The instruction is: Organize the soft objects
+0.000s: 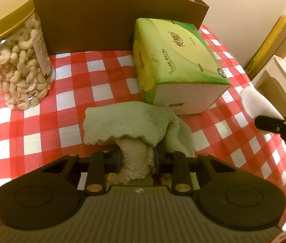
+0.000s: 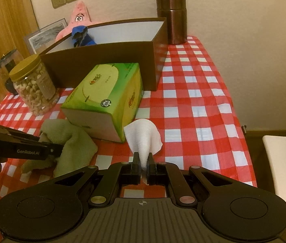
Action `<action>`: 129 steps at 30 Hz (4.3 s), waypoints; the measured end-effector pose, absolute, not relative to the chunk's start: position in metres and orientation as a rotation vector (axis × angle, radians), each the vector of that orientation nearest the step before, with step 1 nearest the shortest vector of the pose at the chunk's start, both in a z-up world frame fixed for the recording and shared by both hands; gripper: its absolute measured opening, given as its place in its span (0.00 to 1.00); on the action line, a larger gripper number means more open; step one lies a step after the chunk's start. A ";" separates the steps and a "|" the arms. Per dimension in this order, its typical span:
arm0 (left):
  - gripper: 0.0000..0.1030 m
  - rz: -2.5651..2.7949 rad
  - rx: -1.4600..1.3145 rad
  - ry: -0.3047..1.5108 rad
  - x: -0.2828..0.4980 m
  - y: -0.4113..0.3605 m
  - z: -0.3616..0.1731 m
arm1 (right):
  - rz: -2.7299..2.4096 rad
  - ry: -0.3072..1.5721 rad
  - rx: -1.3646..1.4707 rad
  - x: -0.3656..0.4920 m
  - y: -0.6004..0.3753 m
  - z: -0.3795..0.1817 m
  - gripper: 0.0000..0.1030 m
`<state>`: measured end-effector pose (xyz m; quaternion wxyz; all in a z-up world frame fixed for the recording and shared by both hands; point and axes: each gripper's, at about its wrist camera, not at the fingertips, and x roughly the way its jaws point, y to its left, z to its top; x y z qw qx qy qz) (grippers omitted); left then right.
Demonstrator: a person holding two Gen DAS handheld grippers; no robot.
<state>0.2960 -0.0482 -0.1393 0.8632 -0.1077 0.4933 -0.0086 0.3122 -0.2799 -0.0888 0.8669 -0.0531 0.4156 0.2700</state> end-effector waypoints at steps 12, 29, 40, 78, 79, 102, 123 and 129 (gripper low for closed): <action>0.24 -0.029 -0.196 0.970 0.278 -0.042 -0.108 | 0.561 0.853 -0.101 0.315 -0.284 -0.084 0.05; 0.24 0.083 -0.210 0.706 0.286 0.002 -0.004 | 0.595 0.745 -0.119 0.353 -0.283 -0.055 0.05; 0.24 0.154 -0.177 0.591 0.364 0.028 0.040 | 0.678 0.567 -0.110 0.419 -0.244 -0.005 0.05; 0.59 0.235 -0.054 0.848 0.520 0.055 -0.031 | 0.776 0.709 -0.092 0.546 -0.145 -0.053 0.05; 0.59 0.234 -0.053 0.849 0.520 0.055 -0.031 | 0.779 0.709 -0.092 0.546 -0.143 -0.053 0.05; 0.69 0.217 -0.084 0.825 0.492 0.043 -0.014 | 0.755 0.697 -0.066 0.531 -0.155 -0.049 0.73; 0.84 0.238 -0.134 0.713 0.326 -0.003 0.042 | 0.702 0.713 0.174 0.433 -0.247 -0.002 0.74; 0.84 0.195 -0.193 0.730 0.272 -0.004 0.040 | 0.679 0.739 0.163 0.375 -0.256 0.011 0.74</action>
